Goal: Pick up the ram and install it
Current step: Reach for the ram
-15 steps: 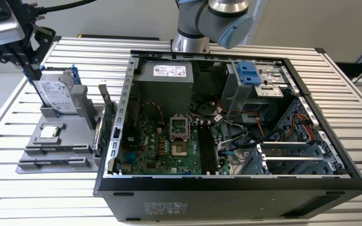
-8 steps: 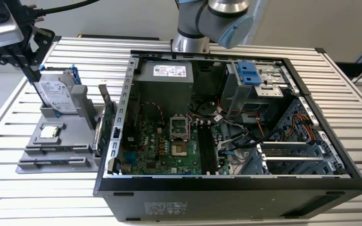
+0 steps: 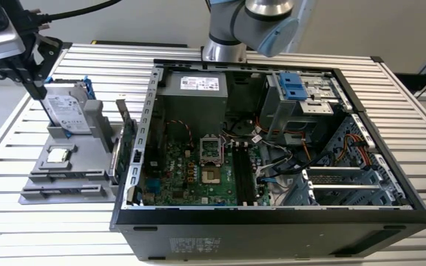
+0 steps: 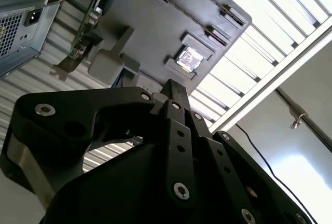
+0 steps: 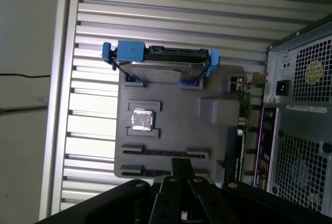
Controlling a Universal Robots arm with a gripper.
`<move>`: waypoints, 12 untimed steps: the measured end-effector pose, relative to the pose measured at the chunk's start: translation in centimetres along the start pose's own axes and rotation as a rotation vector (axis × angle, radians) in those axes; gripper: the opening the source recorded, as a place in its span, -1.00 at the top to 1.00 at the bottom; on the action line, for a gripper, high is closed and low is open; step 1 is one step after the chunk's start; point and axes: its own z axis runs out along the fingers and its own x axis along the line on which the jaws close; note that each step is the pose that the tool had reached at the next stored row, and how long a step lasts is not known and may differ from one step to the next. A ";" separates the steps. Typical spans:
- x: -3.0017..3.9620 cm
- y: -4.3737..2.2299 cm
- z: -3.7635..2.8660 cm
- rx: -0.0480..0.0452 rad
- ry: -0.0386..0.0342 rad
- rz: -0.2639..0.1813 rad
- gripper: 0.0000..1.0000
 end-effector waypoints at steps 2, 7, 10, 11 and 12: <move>0.02 -0.22 0.00 0.0000 0.0002 0.000 1.00; 0.07 -0.81 0.00 -0.0001 0.0011 0.000 1.00; 0.09 -1.15 0.00 -0.0001 0.0019 0.000 1.00; 0.10 -1.26 0.00 -0.0001 0.0020 0.000 1.00; 0.11 -1.38 0.01 -0.0002 0.0023 0.000 1.00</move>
